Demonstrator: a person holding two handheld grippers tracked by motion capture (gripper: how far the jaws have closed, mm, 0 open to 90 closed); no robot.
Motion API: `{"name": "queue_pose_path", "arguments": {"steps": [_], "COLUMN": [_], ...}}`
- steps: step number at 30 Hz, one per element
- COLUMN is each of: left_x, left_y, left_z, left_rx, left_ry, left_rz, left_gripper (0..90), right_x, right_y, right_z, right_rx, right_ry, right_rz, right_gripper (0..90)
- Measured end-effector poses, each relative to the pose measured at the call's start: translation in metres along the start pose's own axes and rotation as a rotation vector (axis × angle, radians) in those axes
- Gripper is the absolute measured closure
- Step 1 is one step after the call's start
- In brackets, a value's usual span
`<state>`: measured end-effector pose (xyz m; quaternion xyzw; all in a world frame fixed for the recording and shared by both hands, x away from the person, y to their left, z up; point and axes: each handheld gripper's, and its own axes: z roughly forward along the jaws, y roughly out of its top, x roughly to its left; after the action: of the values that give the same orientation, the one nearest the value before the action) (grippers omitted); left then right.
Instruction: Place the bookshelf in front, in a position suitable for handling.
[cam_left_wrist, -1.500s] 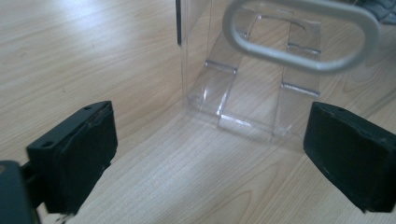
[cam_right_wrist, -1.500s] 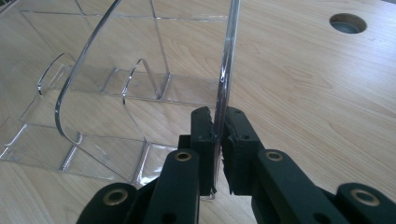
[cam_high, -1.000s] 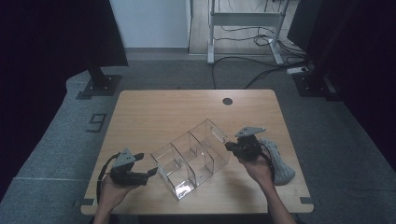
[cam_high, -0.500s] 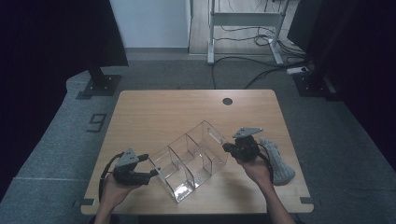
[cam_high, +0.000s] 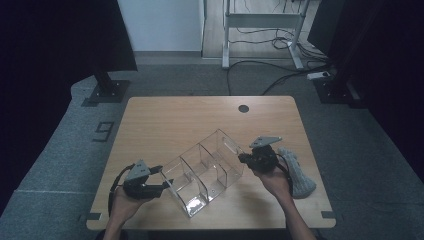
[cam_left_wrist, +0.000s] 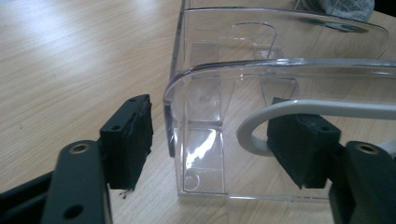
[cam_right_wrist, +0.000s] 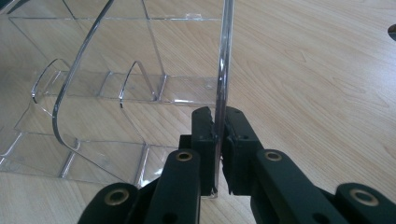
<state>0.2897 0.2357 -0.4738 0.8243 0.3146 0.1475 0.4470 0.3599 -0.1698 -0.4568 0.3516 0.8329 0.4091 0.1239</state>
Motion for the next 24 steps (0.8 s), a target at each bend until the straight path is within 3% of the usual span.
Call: {"name": "queue_pose_path", "arguments": {"steps": [4, 11, 12, 13, 16, 17, 18, 24], "left_x": [0.000, -0.001, -0.002, -0.002, -0.002, -0.002, -0.002, -0.002], "left_y": [0.002, 0.004, 0.004, 0.004, 0.004, 0.004, 0.004, 0.003], "left_z": [-0.001, -0.001, -0.001, -0.001, -0.001, -0.001, -0.001, -0.001], "left_rx": [0.012, 0.028, 0.029, 0.029, 0.028, 0.028, 0.026, 0.024], "left_ry": [-0.013, -0.015, -0.015, -0.015, -0.013, -0.013, -0.013, -0.013], "left_rz": [0.013, 0.024, 0.024, 0.024, 0.022, 0.022, 0.021, 0.020], "left_gripper": [41.2, 42.3, 42.3, 42.3, 42.3, 42.3, 42.3, 42.3], "right_x": [0.000, 0.000, 0.000, 0.000, 0.001, 0.001, 0.002, -0.002], "right_y": [0.000, 0.001, 0.001, 0.001, 0.001, 0.001, 0.001, -0.002], "right_z": [0.000, 0.000, 0.000, -0.001, -0.005, -0.005, -0.010, -0.025], "right_rx": [0.003, 0.014, 0.018, 0.026, 0.023, 0.023, 0.016, 0.016], "right_ry": [0.000, 0.008, 0.010, 0.020, 0.030, 0.030, 0.029, -0.002], "right_rz": [-0.001, -0.001, -0.004, -0.004, -0.006, -0.006, -0.013, -0.023], "right_gripper": [82.9, 79.9, 76.7, 66.3, 53.8, 53.8, 46.0, 31.7]}}
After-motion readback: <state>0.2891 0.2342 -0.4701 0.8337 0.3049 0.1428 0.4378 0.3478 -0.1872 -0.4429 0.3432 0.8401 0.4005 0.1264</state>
